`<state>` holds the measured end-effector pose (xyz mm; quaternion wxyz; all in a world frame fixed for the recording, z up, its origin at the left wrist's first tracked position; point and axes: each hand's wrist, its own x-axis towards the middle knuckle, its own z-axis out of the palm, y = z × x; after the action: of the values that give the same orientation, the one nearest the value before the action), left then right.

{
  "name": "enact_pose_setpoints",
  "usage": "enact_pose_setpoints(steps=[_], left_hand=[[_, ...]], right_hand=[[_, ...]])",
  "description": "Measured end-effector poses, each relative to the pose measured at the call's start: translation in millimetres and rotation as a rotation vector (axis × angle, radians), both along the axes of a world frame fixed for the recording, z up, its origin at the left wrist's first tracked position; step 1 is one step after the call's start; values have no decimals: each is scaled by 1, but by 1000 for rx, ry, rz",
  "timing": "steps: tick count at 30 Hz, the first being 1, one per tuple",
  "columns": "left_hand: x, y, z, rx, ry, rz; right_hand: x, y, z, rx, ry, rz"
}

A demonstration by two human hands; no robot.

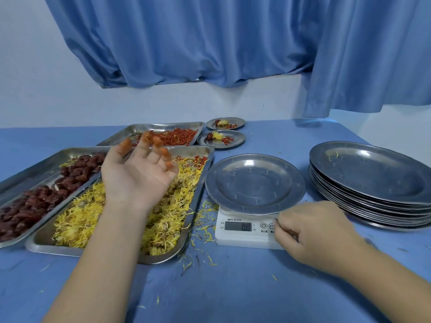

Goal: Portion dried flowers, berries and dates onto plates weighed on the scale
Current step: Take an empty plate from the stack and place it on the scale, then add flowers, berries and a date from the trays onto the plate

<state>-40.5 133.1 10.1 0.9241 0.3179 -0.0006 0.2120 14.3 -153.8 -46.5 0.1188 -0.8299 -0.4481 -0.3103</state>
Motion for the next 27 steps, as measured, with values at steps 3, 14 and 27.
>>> enact_pose_setpoints(steps=[3, 14, 27], left_hand=[[-10, 32, 4, 121, 66, 18], [12, 88, 33, 1205, 559, 249], [43, 114, 21, 2108, 1007, -64]], right_hand=[[-3, 3, 0, 56, -96, 64], [-10, 32, 4, 222, -143, 164], [0, 12, 3, 195, 5, 147]])
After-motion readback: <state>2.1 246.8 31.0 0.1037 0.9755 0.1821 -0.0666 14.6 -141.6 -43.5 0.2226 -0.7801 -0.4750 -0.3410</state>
